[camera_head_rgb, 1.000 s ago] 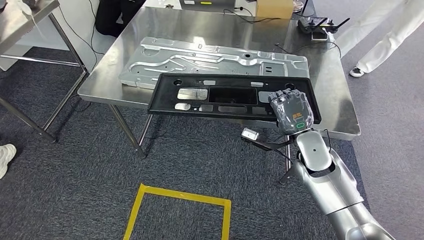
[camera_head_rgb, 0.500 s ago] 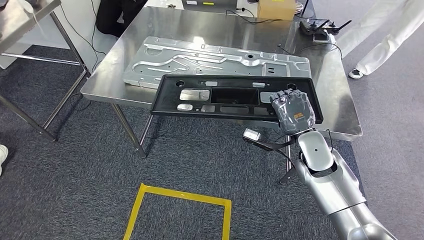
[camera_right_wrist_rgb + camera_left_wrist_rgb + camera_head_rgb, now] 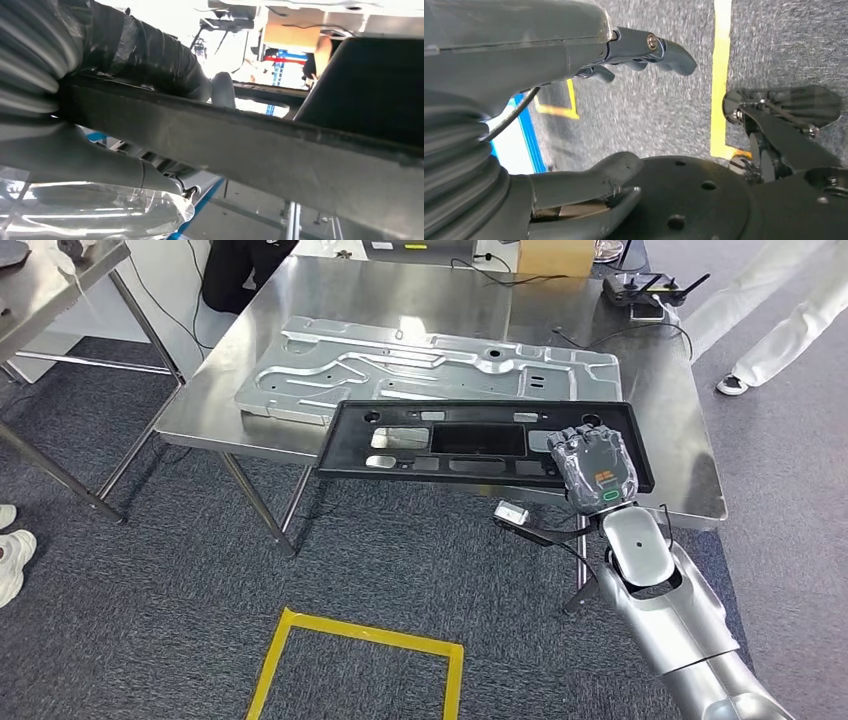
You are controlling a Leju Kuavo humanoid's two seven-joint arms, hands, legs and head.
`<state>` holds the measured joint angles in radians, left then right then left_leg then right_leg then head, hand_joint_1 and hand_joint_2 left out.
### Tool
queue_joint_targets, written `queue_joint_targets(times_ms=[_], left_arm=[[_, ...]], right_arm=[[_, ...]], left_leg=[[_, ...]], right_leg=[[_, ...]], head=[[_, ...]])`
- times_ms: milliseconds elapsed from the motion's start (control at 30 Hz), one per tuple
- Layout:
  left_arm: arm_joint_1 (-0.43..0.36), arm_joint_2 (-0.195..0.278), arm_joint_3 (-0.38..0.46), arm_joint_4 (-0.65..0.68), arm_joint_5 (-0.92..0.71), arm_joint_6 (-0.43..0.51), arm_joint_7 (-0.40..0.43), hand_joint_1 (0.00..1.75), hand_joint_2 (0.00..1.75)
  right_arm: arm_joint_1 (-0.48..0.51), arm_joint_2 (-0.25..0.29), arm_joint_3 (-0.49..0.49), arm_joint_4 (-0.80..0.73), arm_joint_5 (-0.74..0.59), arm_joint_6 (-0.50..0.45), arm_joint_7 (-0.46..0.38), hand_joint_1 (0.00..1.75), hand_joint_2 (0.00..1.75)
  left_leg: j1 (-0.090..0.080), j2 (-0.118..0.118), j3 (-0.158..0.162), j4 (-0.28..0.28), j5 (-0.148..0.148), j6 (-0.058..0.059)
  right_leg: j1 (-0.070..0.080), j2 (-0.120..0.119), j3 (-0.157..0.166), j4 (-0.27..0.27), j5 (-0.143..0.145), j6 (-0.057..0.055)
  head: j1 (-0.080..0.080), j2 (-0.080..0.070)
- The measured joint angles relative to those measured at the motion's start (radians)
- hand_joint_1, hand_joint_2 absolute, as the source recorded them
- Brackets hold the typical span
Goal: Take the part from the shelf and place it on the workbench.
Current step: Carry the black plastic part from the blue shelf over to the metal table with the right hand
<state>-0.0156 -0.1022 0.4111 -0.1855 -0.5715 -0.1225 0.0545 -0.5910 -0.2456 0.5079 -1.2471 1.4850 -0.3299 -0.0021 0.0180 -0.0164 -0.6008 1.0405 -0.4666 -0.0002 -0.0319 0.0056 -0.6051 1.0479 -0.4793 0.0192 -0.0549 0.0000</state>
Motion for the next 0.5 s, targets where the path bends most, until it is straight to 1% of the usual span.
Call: queue_joint_targets(times_ms=[33, 67, 100, 133, 167, 200, 233, 267, 300, 333, 367, 400, 433, 500], left_arm=[[0.000, 0.000, 0.000, 0.000, 0.000, 0.000, 0.000, 0.00, 1.75], [0.000, 0.000, 0.000, 0.000, 0.000, 0.000, 0.000, 0.00, 1.75], [0.000, 0.000, 0.000, 0.000, 0.000, 0.000, 0.000, 0.00, 1.75], [0.000, 0.000, 0.000, 0.000, 0.000, 0.000, 0.000, 0.00, 1.75], [0.000, 0.000, 0.000, 0.000, 0.000, 0.000, 0.000, 0.00, 1.75], [0.000, 0.000, 0.000, 0.000, 0.000, 0.000, 0.000, 0.00, 1.75], [0.000, 0.000, 0.000, 0.000, 0.000, 0.000, 0.000, 0.00, 1.75], [0.001, 0.000, 0.000, 0.000, 0.000, 0.000, 0.000, 0.00, 1.75], [0.001, 0.000, 0.000, 0.000, 0.000, 0.000, 0.000, 0.00, 1.75], [0.002, 0.001, 0.001, 0.000, 0.000, 0.000, 0.000, 0.00, 1.75], [0.003, 0.001, 0.001, 0.000, 0.000, 0.001, 0.000, 0.00, 1.75], [0.002, 0.002, 0.001, 0.000, 0.000, 0.002, 0.000, 0.00, 1.75], [0.001, 0.002, 0.002, 0.000, 0.001, 0.002, 0.000, 0.00, 1.75], [0.001, 0.001, 0.002, 0.000, 0.002, 0.003, 0.000, 0.00, 1.75]], right_arm=[[-0.001, 0.000, 0.000, -0.001, 0.000, 0.000, 0.000, 1.75, 1.75], [-0.001, 0.000, 0.000, -0.001, 0.000, 0.000, 0.000, 1.75, 1.75], [-0.002, 0.000, 0.000, -0.002, 0.000, 0.000, 0.001, 1.75, 1.75], [-0.002, 0.000, 0.000, -0.001, 0.000, 0.000, 0.000, 1.75, 1.75], [0.000, 0.000, 0.000, -0.001, 0.000, 0.000, 0.000, 1.75, 1.75], [0.001, 0.000, 0.000, -0.001, 0.000, 0.000, 0.000, 1.75, 1.75], [0.003, 0.000, 0.000, -0.001, 0.000, 0.000, 0.000, 1.75, 1.75], [0.004, 0.000, 0.000, -0.001, 0.000, 0.000, 0.000, 1.75, 1.75], [0.004, 0.000, 0.000, -0.001, 0.000, 0.000, 0.000, 1.75, 1.75], [0.002, 0.000, 0.000, -0.001, 0.000, 0.000, 0.000, 1.75, 1.75], [0.001, 0.000, 0.000, -0.001, 0.000, 0.000, 0.001, 1.75, 1.75], [0.000, 0.000, 0.000, -0.001, 0.000, 0.001, 0.001, 1.75, 1.75], [0.000, 0.000, 0.000, -0.001, 0.000, 0.001, 0.001, 1.75, 1.75], [0.002, -0.001, 0.000, -0.003, 0.000, 0.002, 0.001, 1.75, 1.75]], left_leg=[[0.001, 0.003, -0.010, 0.024, -0.014, -0.004], [0.002, 0.006, -0.031, 0.070, -0.036, -0.008], [0.002, 0.009, -0.063, 0.134, -0.063, -0.010], [0.002, 0.010, -0.103, 0.204, -0.087, -0.011], [0.002, 0.010, -0.138, 0.260, -0.099, -0.010], [0.001, 0.010, -0.159, 0.286, -0.094, -0.008], [0.000, 0.010, -0.161, 0.273, -0.068, -0.003], [-0.002, 0.010, -0.144, 0.222, -0.026, 0.004], [-0.006, 0.010, -0.117, 0.153, 0.016, 0.013], [-0.011, 0.011, -0.090, 0.093, 0.046, 0.022], [-0.016, 0.011, -0.069, 0.045, 0.059, 0.029], [-0.020, 0.011, -0.058, 0.022, 0.058, 0.033], [-0.023, 0.011, -0.054, 0.014, 0.051, 0.034], [-0.021, 0.010, -0.041, -0.007, 0.047, 0.038]], right_leg=[[-0.001, -0.001, 0.004, -0.001, -0.002, -0.007], [-0.001, -0.002, 0.009, -0.003, -0.004, -0.014], [0.001, -0.003, 0.013, -0.003, -0.007, -0.019], [0.003, -0.004, 0.017, -0.003, -0.011, -0.023], [0.006, -0.004, 0.022, -0.003, -0.015, -0.025], [0.010, -0.005, 0.028, -0.003, -0.020, -0.027], [0.013, -0.004, 0.035, -0.003, -0.026, -0.028], [0.015, -0.004, 0.045, -0.003, -0.033, -0.028], [0.017, -0.004, 0.054, -0.004, -0.040, -0.027], [0.020, -0.004, 0.062, -0.005, -0.047, -0.025], [0.021, -0.003, 0.065, -0.006, -0.051, -0.021], [0.020, -0.003, 0.065, -0.009, -0.054, -0.017], [0.020, -0.004, 0.065, -0.012, -0.054, -0.012], [0.019, -0.006, 0.073, -0.022, -0.058, 0.000]], head=[[0.000, 0.000], [0.000, 0.000], [0.000, 0.000], [0.000, 0.000], [0.000, 0.000], [0.000, 0.000], [0.000, 0.000], [0.000, 0.000], [0.000, 0.000], [0.000, 0.000], [0.000, 0.000], [0.000, 0.000], [0.001, 0.000], [0.001, 0.000]])
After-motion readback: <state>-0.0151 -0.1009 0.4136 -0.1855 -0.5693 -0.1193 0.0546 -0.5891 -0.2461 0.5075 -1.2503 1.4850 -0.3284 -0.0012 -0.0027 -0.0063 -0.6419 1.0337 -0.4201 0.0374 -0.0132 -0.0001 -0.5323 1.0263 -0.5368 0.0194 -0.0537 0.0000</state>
